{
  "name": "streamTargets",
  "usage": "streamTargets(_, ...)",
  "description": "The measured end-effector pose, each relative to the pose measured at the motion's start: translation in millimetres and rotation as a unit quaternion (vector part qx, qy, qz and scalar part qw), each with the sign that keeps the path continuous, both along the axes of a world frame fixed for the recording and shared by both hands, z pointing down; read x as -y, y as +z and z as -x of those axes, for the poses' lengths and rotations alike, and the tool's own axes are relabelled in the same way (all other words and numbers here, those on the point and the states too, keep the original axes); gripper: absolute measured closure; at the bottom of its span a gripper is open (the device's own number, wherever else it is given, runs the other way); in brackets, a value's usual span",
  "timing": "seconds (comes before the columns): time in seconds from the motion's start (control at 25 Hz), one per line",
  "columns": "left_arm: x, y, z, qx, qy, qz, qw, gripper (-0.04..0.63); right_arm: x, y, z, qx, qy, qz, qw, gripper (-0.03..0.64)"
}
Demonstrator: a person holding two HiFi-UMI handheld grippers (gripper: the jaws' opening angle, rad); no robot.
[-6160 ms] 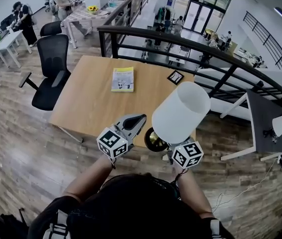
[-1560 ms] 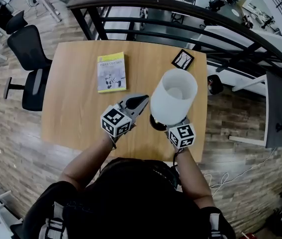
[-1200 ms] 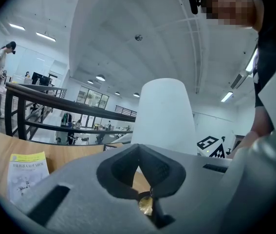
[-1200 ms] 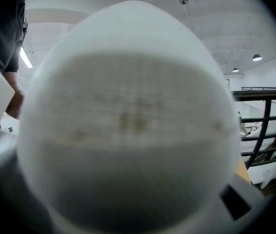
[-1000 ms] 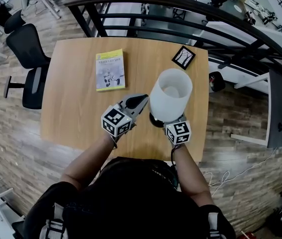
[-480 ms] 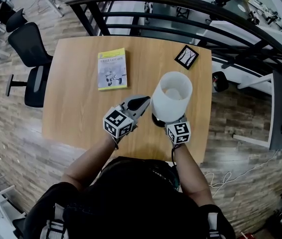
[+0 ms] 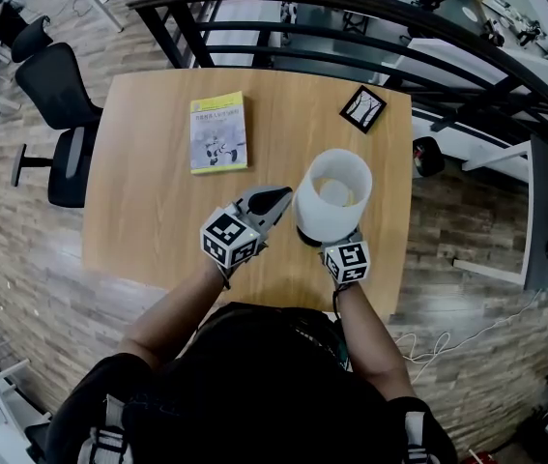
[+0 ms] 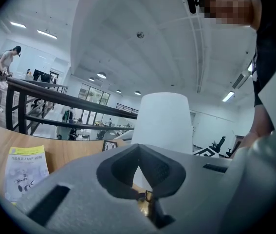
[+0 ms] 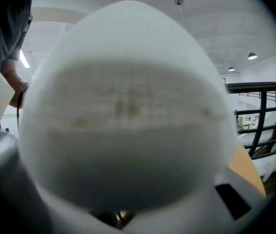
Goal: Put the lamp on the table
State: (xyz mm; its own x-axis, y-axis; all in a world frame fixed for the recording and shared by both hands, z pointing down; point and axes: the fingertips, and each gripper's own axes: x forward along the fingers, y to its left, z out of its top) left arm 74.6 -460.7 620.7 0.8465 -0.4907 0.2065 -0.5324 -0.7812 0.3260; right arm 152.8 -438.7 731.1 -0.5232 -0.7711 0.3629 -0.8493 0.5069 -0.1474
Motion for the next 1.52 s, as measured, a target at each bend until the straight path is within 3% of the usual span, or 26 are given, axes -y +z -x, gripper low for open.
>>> streamTargets(0.68,-26.4,-11.3,9.8,0.003,0.011,-0.008,0.9999,0.588,-35.7,8.5,-8.5,-0.023,0.007,0.021,0.999,0.449)
streamTargets(1.16,-61.6,-27.4,21.4,-0.002,0.022,-0.025,0.9994,0.588,-74.5,26.9,-16.5,-0.023,0.056,0.06,0.996,0.428)
streamTargets(1.52,-92.8,-42.4,34.9,-0.015,0.029,-0.041,0.9986,0.588,-104.5,17.0,-5.8,-0.019,0.076,0.05,0.996,0.428)
